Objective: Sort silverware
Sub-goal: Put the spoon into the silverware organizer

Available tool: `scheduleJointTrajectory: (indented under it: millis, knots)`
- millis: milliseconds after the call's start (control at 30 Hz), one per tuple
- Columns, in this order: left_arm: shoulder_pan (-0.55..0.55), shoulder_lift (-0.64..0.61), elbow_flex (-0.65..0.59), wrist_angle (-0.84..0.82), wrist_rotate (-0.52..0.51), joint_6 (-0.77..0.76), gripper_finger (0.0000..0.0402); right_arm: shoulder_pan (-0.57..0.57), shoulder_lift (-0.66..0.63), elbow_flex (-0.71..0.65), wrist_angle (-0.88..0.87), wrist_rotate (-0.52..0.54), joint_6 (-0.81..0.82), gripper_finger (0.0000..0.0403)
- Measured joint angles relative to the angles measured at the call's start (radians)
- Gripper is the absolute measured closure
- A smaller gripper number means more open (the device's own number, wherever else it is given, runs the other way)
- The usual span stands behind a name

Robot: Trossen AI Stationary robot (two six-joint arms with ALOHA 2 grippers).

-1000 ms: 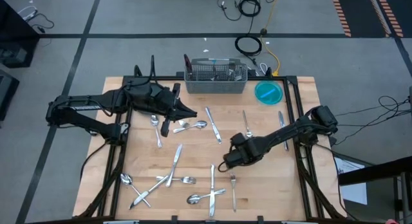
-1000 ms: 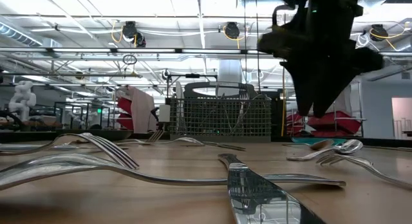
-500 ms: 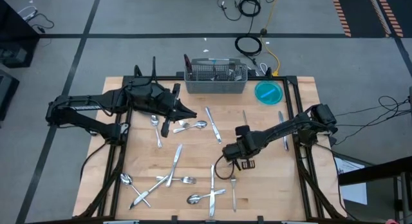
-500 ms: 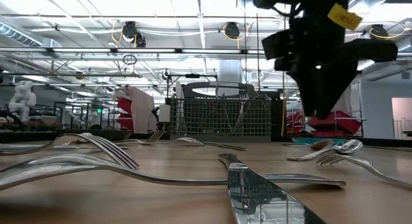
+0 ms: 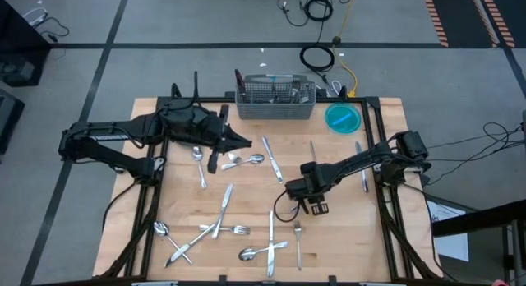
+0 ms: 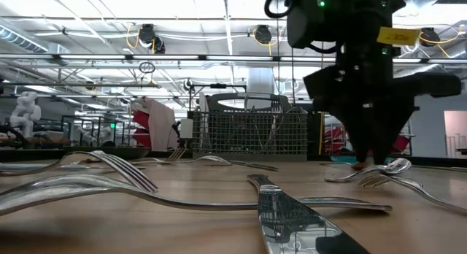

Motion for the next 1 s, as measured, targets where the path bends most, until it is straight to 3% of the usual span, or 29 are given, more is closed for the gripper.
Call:
scheduleJointTrajectory:
  millis: [667,1000]
  knots:
    - [0.0,0.0,0.0,0.0,-0.031,0.0,0.0391,0.027,0.0,-0.002,0.03,-0.053,-0.068,0.0275]
    - [0.0,0.0,0.0,0.0,-0.031,0.0,0.0391,0.027,-0.007,-0.113,0.125,-0.056,-0.008,0.0277]
